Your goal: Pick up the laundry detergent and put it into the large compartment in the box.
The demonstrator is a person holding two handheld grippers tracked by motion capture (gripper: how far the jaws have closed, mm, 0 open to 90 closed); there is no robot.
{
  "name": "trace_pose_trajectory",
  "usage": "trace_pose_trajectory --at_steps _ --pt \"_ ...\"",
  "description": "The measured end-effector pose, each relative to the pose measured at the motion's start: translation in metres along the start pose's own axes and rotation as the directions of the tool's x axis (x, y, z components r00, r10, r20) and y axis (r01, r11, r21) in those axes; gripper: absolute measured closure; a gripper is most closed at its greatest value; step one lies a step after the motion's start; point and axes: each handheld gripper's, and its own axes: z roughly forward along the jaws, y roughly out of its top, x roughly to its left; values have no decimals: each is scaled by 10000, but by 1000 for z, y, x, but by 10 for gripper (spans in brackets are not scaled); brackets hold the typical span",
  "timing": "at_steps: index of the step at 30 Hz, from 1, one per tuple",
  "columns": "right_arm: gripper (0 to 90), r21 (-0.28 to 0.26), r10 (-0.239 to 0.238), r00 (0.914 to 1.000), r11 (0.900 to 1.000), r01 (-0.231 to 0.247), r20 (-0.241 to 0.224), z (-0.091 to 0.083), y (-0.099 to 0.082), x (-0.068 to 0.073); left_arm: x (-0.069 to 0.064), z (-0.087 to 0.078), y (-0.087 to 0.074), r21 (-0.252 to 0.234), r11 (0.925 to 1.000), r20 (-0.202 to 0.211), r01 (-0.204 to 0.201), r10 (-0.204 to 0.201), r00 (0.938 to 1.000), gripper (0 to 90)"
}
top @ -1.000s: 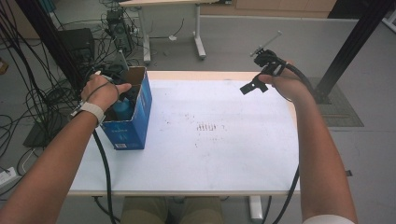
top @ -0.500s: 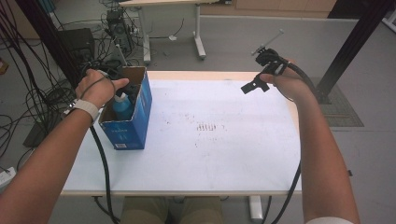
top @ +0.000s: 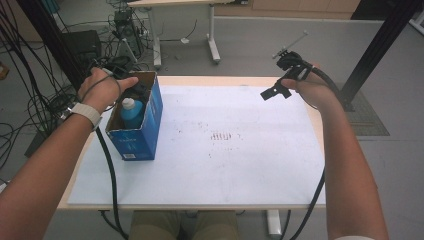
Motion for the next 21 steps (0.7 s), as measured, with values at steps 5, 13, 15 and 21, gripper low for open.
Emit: trace_pose_trajectory --at_steps 5,13,15,21 --pt "102 -26 -49 10000 10000 49 28 -3 0 1 -2 -14 -2 -227 9997 37 -133 133 9999 75" --pt "102 -71 16 10000 10000 -16 35 -6 -2 2 -6 -29 -5 -389 9974 258 -611 622 9977 73" --pt "102 -66 25 10000 10000 -25 20 -6 -2 2 -7 -34 -6 -486 9958 336 -782 799 9962 70" --pt "102 -50 61 10000 10000 -60 52 -9 -5 1 -14 -47 -9 -651 9900 250 -1251 1270 9916 64"
